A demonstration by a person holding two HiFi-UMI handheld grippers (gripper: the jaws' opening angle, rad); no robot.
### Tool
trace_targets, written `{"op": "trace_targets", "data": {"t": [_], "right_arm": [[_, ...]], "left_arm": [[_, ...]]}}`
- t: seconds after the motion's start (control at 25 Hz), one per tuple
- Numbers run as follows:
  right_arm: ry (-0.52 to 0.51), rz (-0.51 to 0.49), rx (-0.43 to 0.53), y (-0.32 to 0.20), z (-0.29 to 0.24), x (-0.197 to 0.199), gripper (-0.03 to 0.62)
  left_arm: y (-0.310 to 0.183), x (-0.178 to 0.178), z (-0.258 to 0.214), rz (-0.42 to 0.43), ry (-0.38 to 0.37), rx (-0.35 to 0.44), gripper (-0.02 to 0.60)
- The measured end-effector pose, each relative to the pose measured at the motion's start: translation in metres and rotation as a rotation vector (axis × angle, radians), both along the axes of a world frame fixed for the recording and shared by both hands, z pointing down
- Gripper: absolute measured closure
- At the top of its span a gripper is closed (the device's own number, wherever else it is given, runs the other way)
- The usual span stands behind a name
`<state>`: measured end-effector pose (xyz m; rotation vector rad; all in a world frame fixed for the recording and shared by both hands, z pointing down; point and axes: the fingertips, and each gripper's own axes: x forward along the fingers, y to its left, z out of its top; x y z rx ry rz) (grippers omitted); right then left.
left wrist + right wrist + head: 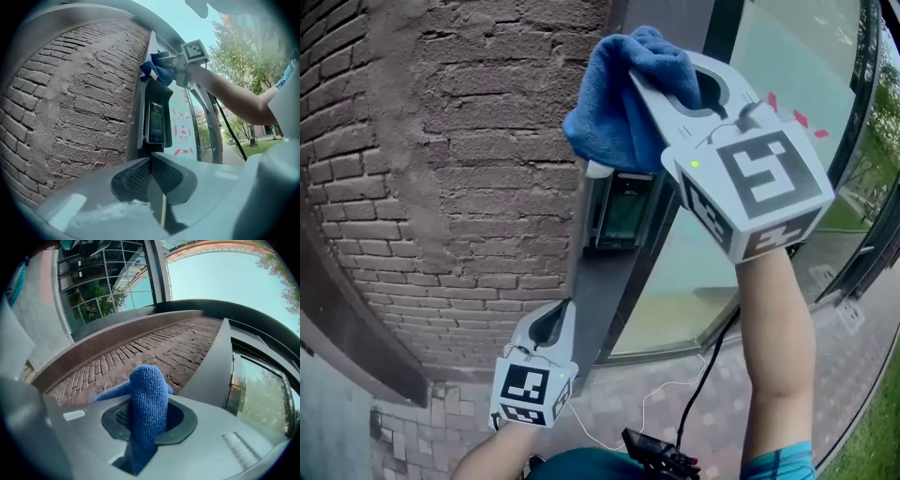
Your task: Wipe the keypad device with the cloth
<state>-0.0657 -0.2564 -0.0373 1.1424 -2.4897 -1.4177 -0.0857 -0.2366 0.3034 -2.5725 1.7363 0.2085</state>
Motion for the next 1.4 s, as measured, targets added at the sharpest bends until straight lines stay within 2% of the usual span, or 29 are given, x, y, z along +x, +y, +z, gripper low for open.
{"op": "trace_targets", "data": {"t": [0.12,0.24,0.32,0.44,0.52,0.68,0.8,1.04,1.16,1.24,1.4], "right_arm": [[0.141,0.084,0.105,0.0,0.012,-0.037,0.528],[0.382,0.294,0.246,-0.018,0.047,-0.062,0.528],[0.488,0.398,0.319,-0.022,0.068,-0.071,0.528],[0.618,0.494,0.437,-0.021,0.097,-0.081,0.528],[0.696,0.518,0.506,-0.017,0.121,-0.091,0.528],[0.868,0.518,0.512,-0.026,0.187,-0.095,0.529],[0.952,0.503,0.436,-0.04,0.235,-0.081,0.53],[0.999,0.374,0.3,-0.026,0.312,-0.071,0.53],[0.98,0.336,0.278,-0.017,0.318,-0.067,0.53],[0.847,0.342,0.291,-0.014,0.284,-0.063,0.53],[0.468,0.336,0.303,0.0,0.185,-0.049,0.528]], "left_arm": [[0.005,-0.018,0.002,-0.027,0.013,-0.004,0.589],[0.01,-0.033,0.006,-0.041,0.023,-0.009,0.589],[0.013,-0.04,0.008,-0.044,0.027,-0.012,0.589],[0.015,-0.043,0.011,-0.035,0.024,-0.019,0.589],[0.015,-0.043,0.015,-0.024,0.021,-0.028,0.589],[0.014,-0.039,0.029,-0.003,0.022,-0.06,0.589],[0.015,-0.036,0.038,0.009,0.026,-0.084,0.589],[0.015,-0.036,0.056,0.013,0.023,-0.129,0.589],[0.014,-0.039,0.061,0.001,0.024,-0.143,0.589],[0.013,-0.041,0.057,-0.016,0.016,-0.133,0.589],[0.005,-0.054,0.016,-0.081,-0.02,-0.039,0.591]]}}
